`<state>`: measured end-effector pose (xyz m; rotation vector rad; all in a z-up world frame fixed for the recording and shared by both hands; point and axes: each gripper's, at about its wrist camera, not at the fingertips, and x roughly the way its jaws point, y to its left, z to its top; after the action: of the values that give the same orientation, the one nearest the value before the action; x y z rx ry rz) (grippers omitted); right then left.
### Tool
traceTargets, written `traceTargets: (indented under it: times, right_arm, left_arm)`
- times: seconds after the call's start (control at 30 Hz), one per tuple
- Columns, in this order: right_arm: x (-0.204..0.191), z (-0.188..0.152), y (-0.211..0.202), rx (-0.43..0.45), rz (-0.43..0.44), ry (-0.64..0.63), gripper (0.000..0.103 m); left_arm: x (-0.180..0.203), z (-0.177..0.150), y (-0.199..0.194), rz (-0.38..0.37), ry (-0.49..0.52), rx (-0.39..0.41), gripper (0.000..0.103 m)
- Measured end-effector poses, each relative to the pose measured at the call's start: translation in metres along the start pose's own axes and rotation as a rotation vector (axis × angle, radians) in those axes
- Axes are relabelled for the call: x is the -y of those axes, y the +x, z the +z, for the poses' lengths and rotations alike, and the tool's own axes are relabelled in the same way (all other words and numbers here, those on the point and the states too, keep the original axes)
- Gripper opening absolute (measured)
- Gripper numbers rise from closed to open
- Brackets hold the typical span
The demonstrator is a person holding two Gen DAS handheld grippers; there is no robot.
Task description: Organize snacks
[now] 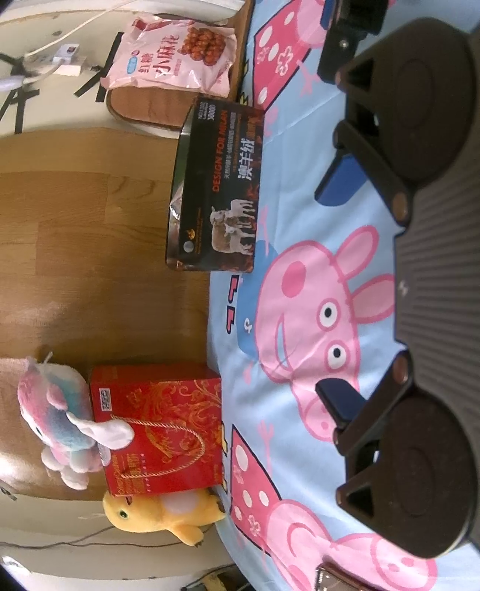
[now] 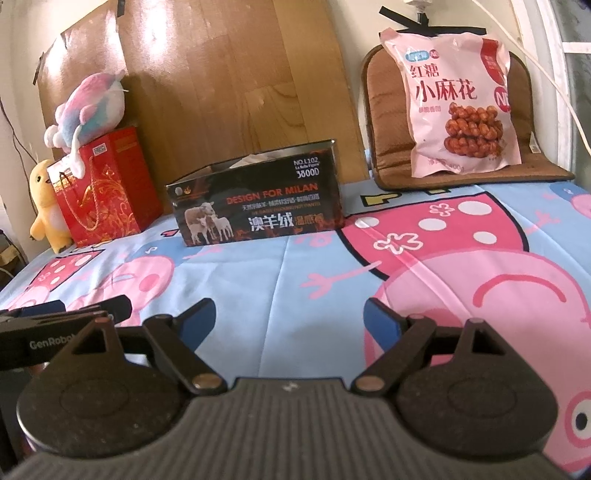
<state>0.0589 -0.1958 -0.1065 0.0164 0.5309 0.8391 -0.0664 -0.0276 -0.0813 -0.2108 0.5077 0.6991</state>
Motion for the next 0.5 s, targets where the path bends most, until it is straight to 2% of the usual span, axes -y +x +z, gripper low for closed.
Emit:
traceTargets:
  times: [0.17,0.37,0.5]
  right_arm:
    - [0.0,-0.002,-0.005,-0.006,-0.008,-0.004,0.089]
    - [0.006,0.002,-0.044,0.005,0.017,0.076,0.089]
    - [0.005,0.017,-0.069,0.053,0.03,0.081,0.092]
  left_arm:
    - [-0.005,0.0,-0.007,0.039,-0.01,-0.058,0.103]
    - [0.001,0.009,-0.048,0.106,0.008,0.001,0.103]
    - [0.009,0.021,-0.076,0.073,0.012,0.046,0.103]
